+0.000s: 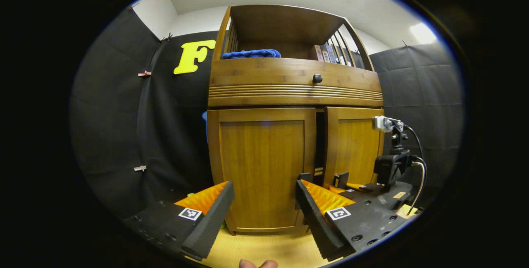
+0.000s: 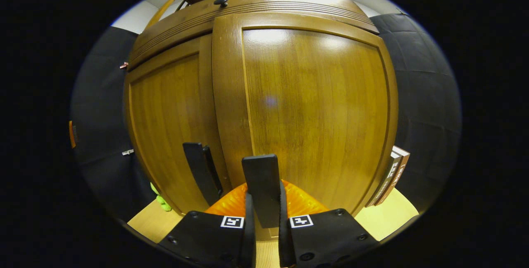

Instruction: Open the right door of the double-door shoe cabinet with the right hand, and open the left door with the left hand.

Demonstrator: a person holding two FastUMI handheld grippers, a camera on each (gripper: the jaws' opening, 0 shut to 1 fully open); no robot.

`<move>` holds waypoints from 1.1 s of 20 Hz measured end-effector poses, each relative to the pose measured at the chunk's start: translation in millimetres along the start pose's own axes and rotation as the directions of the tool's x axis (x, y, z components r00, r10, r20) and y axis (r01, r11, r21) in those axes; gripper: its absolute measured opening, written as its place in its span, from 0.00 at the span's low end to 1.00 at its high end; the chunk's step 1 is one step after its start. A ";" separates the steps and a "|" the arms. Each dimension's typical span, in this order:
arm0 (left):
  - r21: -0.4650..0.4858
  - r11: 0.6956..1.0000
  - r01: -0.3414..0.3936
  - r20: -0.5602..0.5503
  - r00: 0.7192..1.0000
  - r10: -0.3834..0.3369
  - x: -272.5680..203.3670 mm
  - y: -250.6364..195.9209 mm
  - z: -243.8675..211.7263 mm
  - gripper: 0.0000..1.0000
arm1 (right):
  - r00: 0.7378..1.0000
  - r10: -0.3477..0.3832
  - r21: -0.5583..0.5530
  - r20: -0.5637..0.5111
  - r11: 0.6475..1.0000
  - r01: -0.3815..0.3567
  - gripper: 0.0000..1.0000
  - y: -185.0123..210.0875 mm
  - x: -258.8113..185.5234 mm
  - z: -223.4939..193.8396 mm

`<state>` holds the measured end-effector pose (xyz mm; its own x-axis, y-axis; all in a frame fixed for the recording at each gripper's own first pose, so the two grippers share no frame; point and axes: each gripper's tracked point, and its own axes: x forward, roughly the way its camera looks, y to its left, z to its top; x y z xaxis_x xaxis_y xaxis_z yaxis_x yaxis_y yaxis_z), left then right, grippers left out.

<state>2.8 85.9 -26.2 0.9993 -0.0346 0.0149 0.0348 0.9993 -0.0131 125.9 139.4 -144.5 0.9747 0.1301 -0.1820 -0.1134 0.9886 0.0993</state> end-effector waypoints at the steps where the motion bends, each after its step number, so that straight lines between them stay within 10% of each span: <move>1: -0.002 1.000 -0.002 0.004 1.000 0.002 -2.0 -1.0 1.0 0.93 | 1.000 0.008 -0.001 0.001 1.000 -0.008 0.25 -3.4 -9.8 0.0; 22: -0.002 0.997 -0.074 0.013 0.997 0.074 -13.9 -67.6 6.1 0.94 | 0.999 0.001 0.078 -0.038 0.997 0.002 0.23 -156.4 -172.5 -0.5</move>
<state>-13.5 18.9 -19.5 0.9989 0.0394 0.0273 -0.0390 0.9991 -0.0161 -24.5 -37.7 -129.2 0.9665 0.1338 -0.2190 -0.0960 0.9798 0.1753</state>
